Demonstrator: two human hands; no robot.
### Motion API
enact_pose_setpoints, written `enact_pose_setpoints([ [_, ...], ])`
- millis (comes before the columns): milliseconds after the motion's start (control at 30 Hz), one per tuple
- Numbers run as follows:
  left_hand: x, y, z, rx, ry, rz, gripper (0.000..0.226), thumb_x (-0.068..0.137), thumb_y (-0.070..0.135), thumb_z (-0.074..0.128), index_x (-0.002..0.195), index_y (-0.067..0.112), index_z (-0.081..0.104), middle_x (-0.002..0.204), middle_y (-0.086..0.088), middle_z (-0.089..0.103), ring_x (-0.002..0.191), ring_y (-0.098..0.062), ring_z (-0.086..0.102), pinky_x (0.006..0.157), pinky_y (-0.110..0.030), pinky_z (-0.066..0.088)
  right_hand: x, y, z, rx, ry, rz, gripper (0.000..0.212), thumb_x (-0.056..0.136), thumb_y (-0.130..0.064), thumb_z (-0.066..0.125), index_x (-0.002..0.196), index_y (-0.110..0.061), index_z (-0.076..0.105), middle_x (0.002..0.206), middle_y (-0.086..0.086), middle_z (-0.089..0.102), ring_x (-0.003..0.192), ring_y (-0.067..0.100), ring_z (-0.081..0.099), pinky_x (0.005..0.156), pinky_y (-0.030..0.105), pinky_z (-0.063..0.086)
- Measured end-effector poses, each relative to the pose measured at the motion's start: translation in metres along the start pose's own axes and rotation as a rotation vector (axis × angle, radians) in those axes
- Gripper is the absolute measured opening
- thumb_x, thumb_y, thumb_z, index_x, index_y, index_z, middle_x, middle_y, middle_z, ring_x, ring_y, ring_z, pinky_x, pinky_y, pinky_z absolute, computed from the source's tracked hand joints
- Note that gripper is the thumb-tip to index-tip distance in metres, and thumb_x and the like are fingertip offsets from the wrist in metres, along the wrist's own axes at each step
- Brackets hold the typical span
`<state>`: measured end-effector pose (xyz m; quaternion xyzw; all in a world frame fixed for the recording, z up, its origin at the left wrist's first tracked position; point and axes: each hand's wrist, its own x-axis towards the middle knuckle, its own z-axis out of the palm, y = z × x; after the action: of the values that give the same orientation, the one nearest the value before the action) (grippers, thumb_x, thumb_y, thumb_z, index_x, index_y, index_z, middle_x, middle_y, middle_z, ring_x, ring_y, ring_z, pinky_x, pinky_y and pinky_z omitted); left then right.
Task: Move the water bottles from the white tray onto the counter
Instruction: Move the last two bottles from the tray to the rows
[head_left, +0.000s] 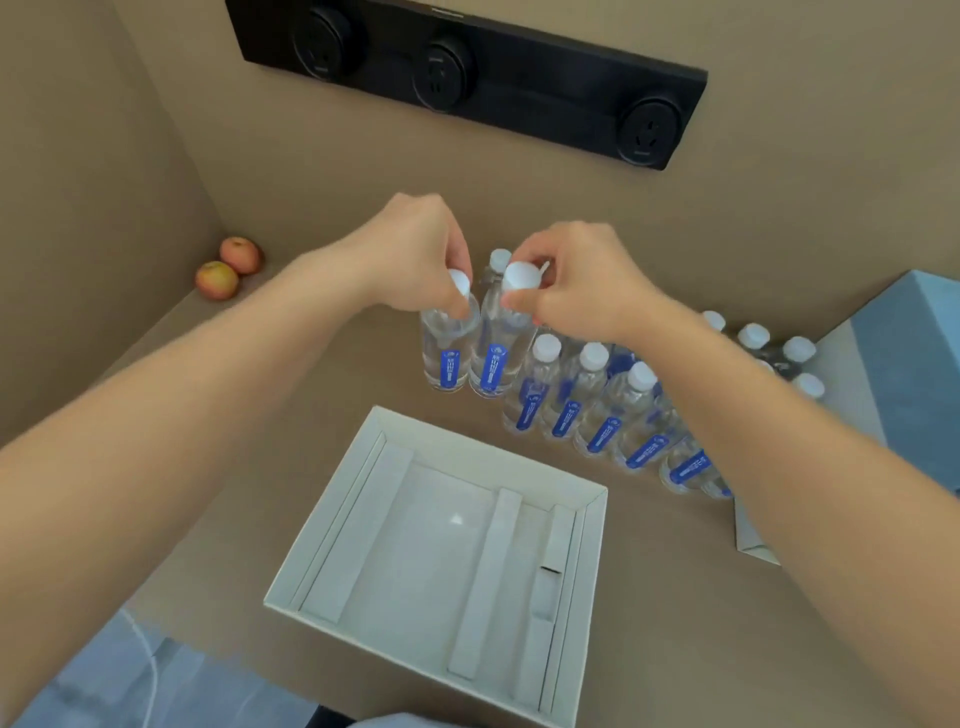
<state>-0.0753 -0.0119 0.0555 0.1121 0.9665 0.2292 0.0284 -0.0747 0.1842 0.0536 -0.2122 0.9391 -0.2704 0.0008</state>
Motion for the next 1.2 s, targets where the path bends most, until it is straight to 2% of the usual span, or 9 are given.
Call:
enact_pose_setpoints([
  [100, 0.031, -0.018, 0.029, -0.006, -0.063, -0.049, 0.021, 0.057, 0.025, 0.083, 0.076, 0.019, 0.080, 0.072, 0.000, 0.073, 0.074, -0.020, 0.068, 0.061, -0.032, 0.058, 0.023, 0.029, 0.030, -0.028, -0.049, 0.046, 0.018, 0.080, -0.021, 0.076, 0.090, -0.006, 0.074, 0.083, 0.002, 0.069, 0.078, 0.017, 0.056, 0.068, 0.026, 0.041],
  [267, 0.053, -0.045, 0.070, -0.056, -0.146, -0.097, 0.015, 0.063, 0.018, 0.082, 0.077, 0.018, 0.080, 0.077, -0.001, 0.072, 0.078, -0.021, 0.066, 0.058, -0.028, 0.051, 0.038, 0.059, 0.066, -0.038, -0.156, 0.060, 0.010, 0.081, -0.019, 0.073, 0.086, -0.010, 0.072, 0.064, -0.012, 0.050, 0.071, 0.016, 0.052, 0.053, 0.020, 0.035],
  [467, 0.064, -0.062, 0.093, -0.117, -0.183, -0.119, 0.015, 0.066, 0.012, 0.080, 0.079, 0.019, 0.079, 0.071, 0.008, 0.065, 0.075, -0.015, 0.060, 0.052, -0.020, 0.041, 0.047, 0.075, 0.092, -0.099, -0.249, 0.064, 0.012, 0.077, -0.020, 0.073, 0.085, -0.011, 0.074, 0.071, -0.001, 0.060, 0.075, 0.021, 0.059, 0.060, 0.033, 0.049],
  [567, 0.071, -0.064, 0.096, -0.117, -0.185, -0.106, 0.016, 0.068, 0.011, 0.078, 0.083, 0.018, 0.079, 0.078, 0.003, 0.067, 0.082, -0.020, 0.061, 0.058, -0.023, 0.044, 0.049, 0.079, 0.098, -0.114, -0.271, 0.072, 0.007, 0.076, -0.018, 0.073, 0.078, -0.014, 0.067, 0.070, 0.001, 0.058, 0.075, 0.023, 0.058, 0.058, 0.031, 0.043],
  [667, 0.073, -0.064, 0.094, -0.120, -0.191, -0.098, 0.021, 0.070, 0.011, 0.079, 0.089, 0.017, 0.080, 0.088, -0.001, 0.070, 0.087, -0.020, 0.060, 0.066, -0.027, 0.045, 0.054, 0.082, 0.099, -0.114, -0.243, 0.107, 0.013, 0.076, -0.019, 0.074, 0.087, -0.013, 0.072, 0.078, 0.005, 0.061, 0.077, 0.025, 0.061, 0.059, 0.031, 0.046],
  [767, 0.072, -0.064, 0.092, -0.119, -0.218, -0.093, 0.023, 0.069, 0.009, 0.078, 0.091, 0.017, 0.079, 0.089, -0.001, 0.070, 0.086, -0.021, 0.062, 0.066, -0.027, 0.046, 0.055, 0.083, 0.100, -0.126, -0.209, 0.134, 0.015, 0.076, -0.020, 0.073, 0.086, -0.009, 0.070, 0.082, 0.011, 0.065, 0.080, 0.029, 0.061, 0.064, 0.038, 0.055],
  [933, 0.069, -0.056, 0.095, -0.049, -0.232, -0.058, 0.025, 0.073, 0.005, 0.072, 0.096, 0.015, 0.076, 0.091, -0.003, 0.065, 0.091, -0.024, 0.060, 0.067, -0.029, 0.044, 0.054, 0.075, 0.099, -0.148, -0.233, 0.141, 0.018, 0.077, -0.017, 0.075, 0.088, -0.004, 0.069, 0.087, 0.015, 0.067, 0.084, 0.032, 0.064, 0.064, 0.038, 0.050],
  [1067, 0.064, -0.054, 0.093, 0.021, -0.229, -0.040, 0.035, 0.079, 0.006, 0.068, 0.112, 0.017, 0.070, 0.110, -0.009, 0.065, 0.100, -0.028, 0.060, 0.073, -0.031, 0.044, 0.045, 0.065, 0.089, -0.206, -0.266, 0.129, 0.017, 0.082, -0.014, 0.071, 0.097, -0.008, 0.070, 0.097, 0.016, 0.067, 0.091, 0.034, 0.063, 0.073, 0.041, 0.055],
  [1200, 0.047, -0.049, 0.081, 0.110, -0.191, -0.023, 0.054, 0.081, 0.015, 0.070, 0.133, 0.014, 0.055, 0.125, -0.015, 0.056, 0.121, -0.035, 0.051, 0.090, -0.039, 0.047, 0.019, 0.047, 0.067, -0.263, -0.195, 0.113, 0.029, 0.084, -0.011, 0.065, 0.113, -0.011, 0.066, 0.104, 0.017, 0.067, 0.098, 0.037, 0.061, 0.081, 0.048, 0.056],
])
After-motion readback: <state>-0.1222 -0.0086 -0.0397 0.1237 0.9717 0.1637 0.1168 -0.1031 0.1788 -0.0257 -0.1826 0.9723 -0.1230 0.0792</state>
